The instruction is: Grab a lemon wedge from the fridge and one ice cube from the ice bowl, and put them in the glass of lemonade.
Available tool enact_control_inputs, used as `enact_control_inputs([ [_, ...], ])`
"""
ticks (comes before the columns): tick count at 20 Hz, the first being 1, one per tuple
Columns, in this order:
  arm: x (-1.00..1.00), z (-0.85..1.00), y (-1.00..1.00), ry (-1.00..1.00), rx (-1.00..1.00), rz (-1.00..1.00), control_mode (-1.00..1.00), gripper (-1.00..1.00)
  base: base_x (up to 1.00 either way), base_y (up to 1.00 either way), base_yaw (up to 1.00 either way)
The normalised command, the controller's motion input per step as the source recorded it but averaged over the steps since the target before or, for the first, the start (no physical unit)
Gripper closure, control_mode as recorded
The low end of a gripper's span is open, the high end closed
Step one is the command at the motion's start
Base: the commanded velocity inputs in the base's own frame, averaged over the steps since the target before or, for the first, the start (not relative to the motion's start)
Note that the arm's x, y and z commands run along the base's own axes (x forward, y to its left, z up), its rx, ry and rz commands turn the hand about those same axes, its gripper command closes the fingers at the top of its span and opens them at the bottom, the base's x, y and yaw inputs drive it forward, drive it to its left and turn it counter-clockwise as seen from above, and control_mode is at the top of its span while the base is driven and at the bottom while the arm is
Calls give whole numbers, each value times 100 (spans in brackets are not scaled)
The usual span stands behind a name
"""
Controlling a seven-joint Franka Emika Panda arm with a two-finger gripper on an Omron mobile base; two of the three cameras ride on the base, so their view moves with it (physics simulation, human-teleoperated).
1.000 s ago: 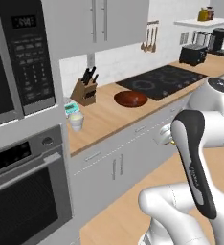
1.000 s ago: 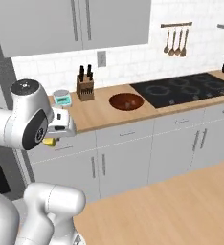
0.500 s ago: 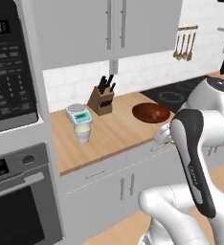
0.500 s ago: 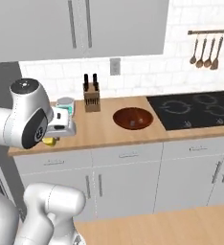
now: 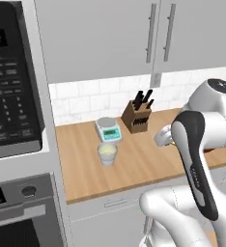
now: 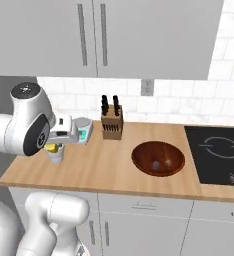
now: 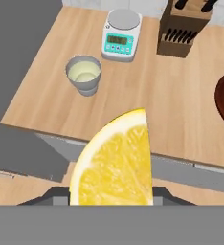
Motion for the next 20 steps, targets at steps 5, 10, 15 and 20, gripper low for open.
enact_control_inputs([
  [5, 0, 0, 0, 0, 0, 0, 100, 100, 24, -57, 8],
  [10, 0, 0, 0, 0, 0, 0, 100, 100, 17, -18, 10],
  [15, 0, 0, 0, 0, 0, 0, 100, 100, 63, 0, 17],
  [20, 0, 0, 0, 0, 0, 0, 100, 100, 48, 0, 9],
])
